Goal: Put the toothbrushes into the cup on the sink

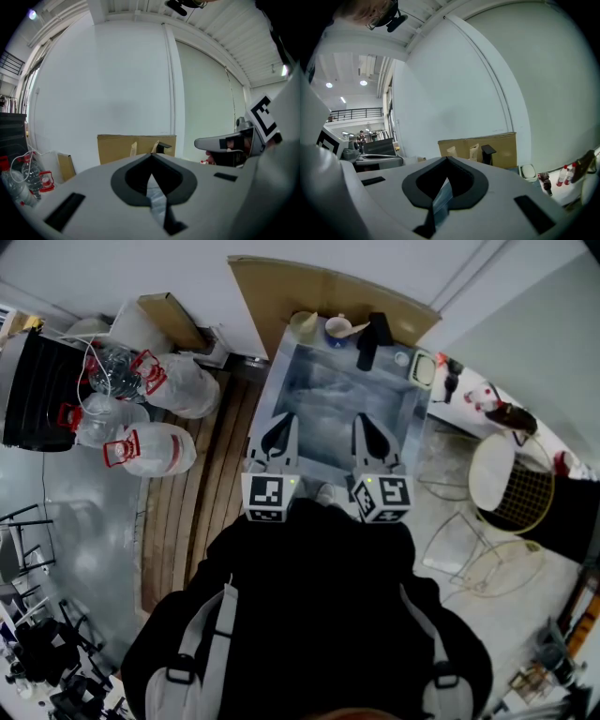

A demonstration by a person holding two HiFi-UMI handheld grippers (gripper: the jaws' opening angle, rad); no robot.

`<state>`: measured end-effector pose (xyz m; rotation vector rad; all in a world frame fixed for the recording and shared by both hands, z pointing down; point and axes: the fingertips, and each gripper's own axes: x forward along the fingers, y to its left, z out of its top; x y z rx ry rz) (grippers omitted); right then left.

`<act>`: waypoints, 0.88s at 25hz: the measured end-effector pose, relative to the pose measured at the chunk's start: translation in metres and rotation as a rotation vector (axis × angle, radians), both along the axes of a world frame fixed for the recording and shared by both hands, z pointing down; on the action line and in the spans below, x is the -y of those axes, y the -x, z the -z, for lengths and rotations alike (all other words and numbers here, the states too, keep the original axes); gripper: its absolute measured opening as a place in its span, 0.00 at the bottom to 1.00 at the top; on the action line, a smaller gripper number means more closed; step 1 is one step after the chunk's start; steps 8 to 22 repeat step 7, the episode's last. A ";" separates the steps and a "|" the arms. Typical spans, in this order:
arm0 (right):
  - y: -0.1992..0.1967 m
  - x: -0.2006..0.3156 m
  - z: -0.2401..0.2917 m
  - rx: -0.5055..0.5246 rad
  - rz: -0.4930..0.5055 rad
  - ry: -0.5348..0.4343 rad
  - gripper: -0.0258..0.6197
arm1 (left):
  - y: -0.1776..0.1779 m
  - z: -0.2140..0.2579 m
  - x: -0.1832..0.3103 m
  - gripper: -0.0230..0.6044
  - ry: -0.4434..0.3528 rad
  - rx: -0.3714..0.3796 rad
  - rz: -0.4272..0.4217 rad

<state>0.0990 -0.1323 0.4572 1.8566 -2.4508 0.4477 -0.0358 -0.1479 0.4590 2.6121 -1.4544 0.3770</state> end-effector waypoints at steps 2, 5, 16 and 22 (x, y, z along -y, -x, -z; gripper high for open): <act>-0.002 0.000 -0.002 0.004 -0.008 0.008 0.04 | -0.001 -0.001 0.001 0.04 0.002 -0.001 -0.002; -0.001 0.000 -0.002 -0.005 0.004 0.001 0.04 | -0.001 -0.003 0.002 0.04 0.005 -0.006 -0.005; 0.000 0.001 -0.002 -0.010 0.010 0.002 0.04 | 0.000 -0.004 0.003 0.04 0.005 -0.005 -0.005; 0.000 0.001 -0.002 -0.010 0.010 0.002 0.04 | 0.000 -0.004 0.003 0.04 0.005 -0.005 -0.005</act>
